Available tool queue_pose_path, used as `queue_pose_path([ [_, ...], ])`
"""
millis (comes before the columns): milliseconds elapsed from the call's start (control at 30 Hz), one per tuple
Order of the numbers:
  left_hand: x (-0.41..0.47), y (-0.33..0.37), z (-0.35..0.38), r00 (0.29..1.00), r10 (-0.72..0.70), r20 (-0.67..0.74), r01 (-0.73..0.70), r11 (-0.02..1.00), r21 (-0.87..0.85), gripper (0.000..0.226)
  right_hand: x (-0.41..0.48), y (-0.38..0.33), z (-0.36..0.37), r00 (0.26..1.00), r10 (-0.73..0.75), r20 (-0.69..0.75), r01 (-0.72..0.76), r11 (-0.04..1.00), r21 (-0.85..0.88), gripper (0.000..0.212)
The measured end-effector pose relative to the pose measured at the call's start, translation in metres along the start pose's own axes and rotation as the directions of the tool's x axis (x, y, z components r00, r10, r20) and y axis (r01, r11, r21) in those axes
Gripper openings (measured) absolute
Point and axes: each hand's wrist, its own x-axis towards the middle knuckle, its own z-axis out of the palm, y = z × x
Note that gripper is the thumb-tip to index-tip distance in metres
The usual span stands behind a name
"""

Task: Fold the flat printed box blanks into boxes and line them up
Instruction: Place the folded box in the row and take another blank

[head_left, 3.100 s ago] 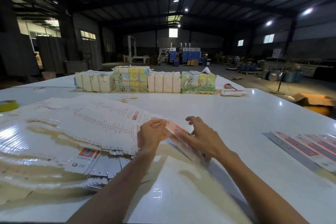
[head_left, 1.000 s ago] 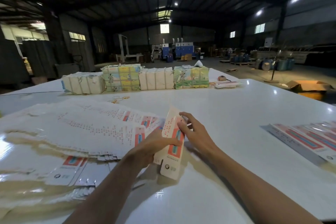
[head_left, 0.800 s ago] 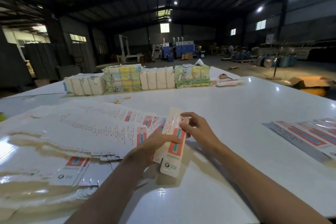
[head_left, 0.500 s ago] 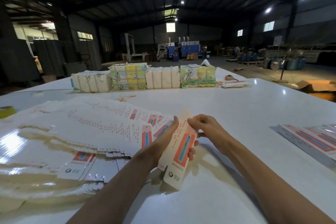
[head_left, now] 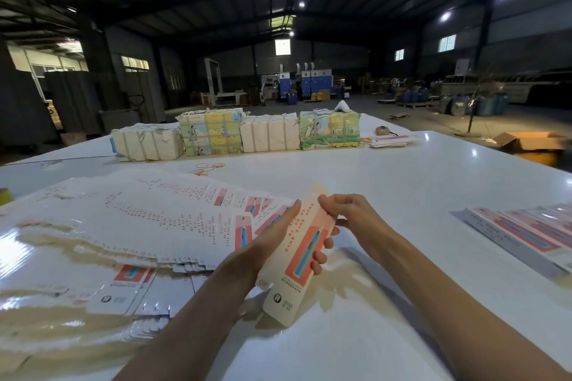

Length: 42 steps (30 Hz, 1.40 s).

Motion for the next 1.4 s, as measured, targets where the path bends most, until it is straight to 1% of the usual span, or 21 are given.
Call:
queue_pose_path([
  [67,-0.001,0.002,0.002,1.000,0.008,-0.015,-0.008,1.000,-0.003,0.072,0.000,-0.002,0.001,1.000,0.000,-0.012,0.001,0.998,0.063,0.043],
  [133,-0.003,0.004,0.004,1.000,0.008,-0.020,-0.007,1.000,0.007,0.073,0.000,-0.002,0.003,1.000,-0.005,-0.016,0.006,0.995,0.100,0.043],
  [233,-0.004,0.002,0.002,0.999,0.020,-0.028,-0.018,0.998,0.052,0.070,-0.002,-0.001,0.005,1.000,-0.012,0.018,0.012,1.000,0.022,0.052],
  [367,-0.005,0.001,0.004,0.999,0.025,-0.042,-0.022,0.998,0.066,0.066,-0.002,-0.003,0.005,0.999,0.018,0.032,-0.016,0.998,-0.059,0.057],
  [433,-0.004,0.000,0.003,0.997,0.036,-0.066,-0.031,0.997,0.075,0.071,-0.001,-0.003,0.005,1.000,0.020,0.012,-0.019,1.000,-0.020,0.059],
  [467,-0.003,0.000,0.003,0.997,0.034,-0.071,-0.029,0.997,0.071,0.071,0.000,-0.002,0.004,1.000,0.021,0.008,-0.021,1.000,0.008,0.057],
  [567,0.001,0.001,0.003,0.995,0.023,-0.102,-0.017,0.998,0.055,0.060,0.000,-0.005,0.000,1.000,0.022,0.017,-0.023,0.996,0.086,0.048],
  [733,0.006,-0.002,0.003,0.966,0.038,-0.254,-0.012,0.995,0.103,0.058,-0.001,-0.003,0.003,0.997,0.021,0.078,-0.038,0.974,0.223,0.044],
  [767,0.006,-0.003,0.002,0.970,0.034,-0.242,-0.018,0.998,0.066,0.057,-0.001,-0.002,0.004,0.995,0.021,0.097,-0.045,0.968,0.248,0.042],
  [800,0.004,-0.002,0.003,0.976,0.026,-0.217,-0.031,0.999,-0.022,0.057,-0.001,-0.002,0.005,0.994,0.016,0.106,-0.045,0.959,0.279,0.041],
  [867,0.004,0.000,0.004,0.988,0.022,-0.154,-0.054,0.978,-0.202,0.055,-0.002,-0.002,0.009,0.997,-0.012,0.077,-0.014,0.943,0.332,0.038],
  [967,0.008,-0.003,0.007,0.996,0.042,-0.073,-0.065,0.936,-0.347,0.054,-0.001,-0.001,0.015,0.999,-0.038,0.003,0.035,0.936,0.350,0.051],
  [1000,0.008,-0.003,0.008,0.996,0.060,-0.071,-0.082,0.930,-0.359,0.053,-0.002,0.000,0.017,0.999,-0.044,-0.017,0.047,0.936,0.348,0.054],
  [1067,0.009,-0.005,0.008,0.986,0.118,-0.121,-0.148,0.946,-0.287,0.052,-0.003,-0.001,0.019,0.996,-0.044,-0.075,0.068,0.932,0.355,0.054],
  [1100,0.010,-0.006,0.007,0.973,0.152,-0.172,-0.188,0.958,-0.217,0.053,-0.004,-0.002,0.017,0.994,-0.040,-0.101,0.073,0.932,0.356,0.052],
  [1167,0.010,-0.007,0.007,0.927,0.232,-0.295,-0.256,0.966,-0.042,0.057,-0.004,-0.004,0.012,0.992,-0.043,-0.118,0.081,0.937,0.340,0.049],
  [1233,0.010,-0.005,0.008,0.867,0.315,-0.385,-0.292,0.949,0.121,0.064,-0.003,-0.003,0.007,0.993,-0.056,-0.100,0.084,0.950,0.301,0.048],
  [1267,0.010,-0.005,0.008,0.827,0.366,-0.428,-0.295,0.929,0.225,0.064,-0.003,-0.002,0.006,0.994,-0.063,-0.092,0.086,0.959,0.272,0.047],
  [1333,0.006,-0.002,0.009,0.709,0.504,-0.493,-0.292,0.847,0.445,0.052,-0.002,-0.001,0.006,0.992,-0.085,-0.089,0.100,0.979,0.176,0.046],
  [1367,0.004,0.000,0.009,0.671,0.558,-0.488,-0.284,0.801,0.527,0.057,-0.003,0.000,0.007,0.991,-0.101,-0.085,0.111,0.987,0.118,0.047],
  [1400,0.003,0.001,0.009,0.660,0.594,-0.460,-0.267,0.758,0.595,0.072,-0.003,0.000,0.008,0.990,-0.119,-0.079,0.125,0.990,0.071,0.048],
])
